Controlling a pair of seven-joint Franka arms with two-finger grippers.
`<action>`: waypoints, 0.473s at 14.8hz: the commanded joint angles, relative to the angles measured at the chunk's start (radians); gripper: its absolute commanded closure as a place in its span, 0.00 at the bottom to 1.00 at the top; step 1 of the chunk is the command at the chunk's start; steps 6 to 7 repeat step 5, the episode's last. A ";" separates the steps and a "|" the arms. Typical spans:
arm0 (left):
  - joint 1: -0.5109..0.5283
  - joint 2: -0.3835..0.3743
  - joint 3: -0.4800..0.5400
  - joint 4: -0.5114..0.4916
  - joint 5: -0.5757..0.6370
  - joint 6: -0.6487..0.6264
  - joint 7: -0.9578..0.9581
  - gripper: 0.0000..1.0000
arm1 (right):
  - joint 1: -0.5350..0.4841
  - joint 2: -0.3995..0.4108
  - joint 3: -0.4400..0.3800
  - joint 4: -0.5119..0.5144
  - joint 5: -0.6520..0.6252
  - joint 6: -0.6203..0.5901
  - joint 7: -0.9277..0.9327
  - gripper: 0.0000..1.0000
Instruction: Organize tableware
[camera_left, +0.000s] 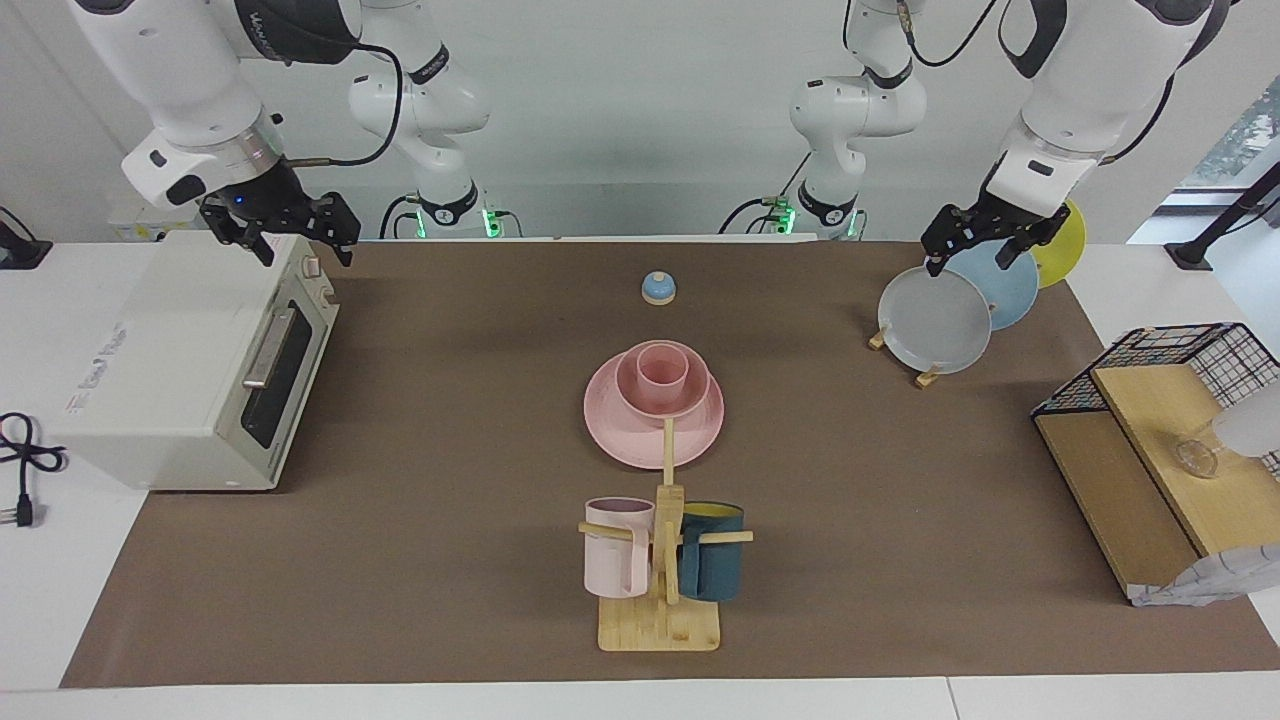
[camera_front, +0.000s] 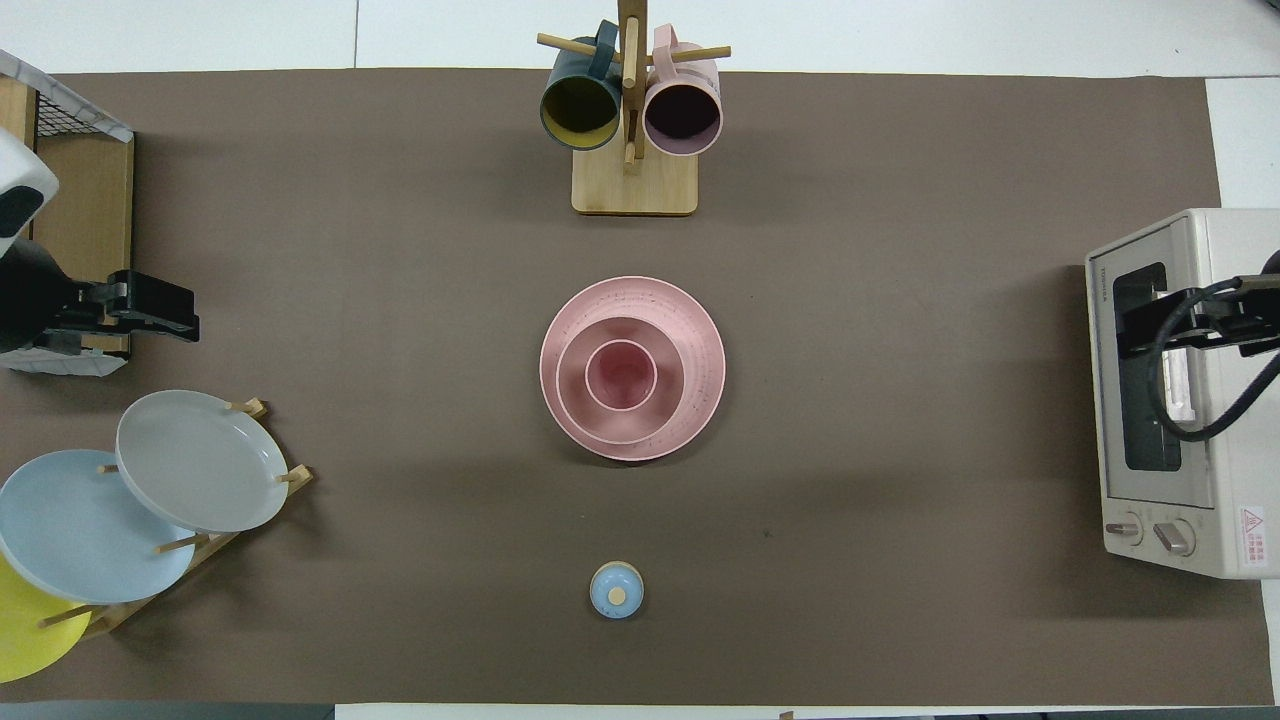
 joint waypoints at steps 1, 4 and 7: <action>0.049 -0.022 -0.036 -0.002 -0.014 -0.021 0.001 0.00 | -0.018 -0.023 0.005 -0.023 0.015 0.015 -0.021 0.00; 0.049 -0.025 -0.036 -0.005 -0.016 -0.021 0.001 0.00 | -0.018 -0.023 0.005 -0.023 0.015 0.015 -0.022 0.00; 0.050 -0.027 -0.034 -0.005 -0.017 -0.023 0.002 0.00 | -0.018 -0.023 0.005 -0.023 0.015 0.014 -0.022 0.00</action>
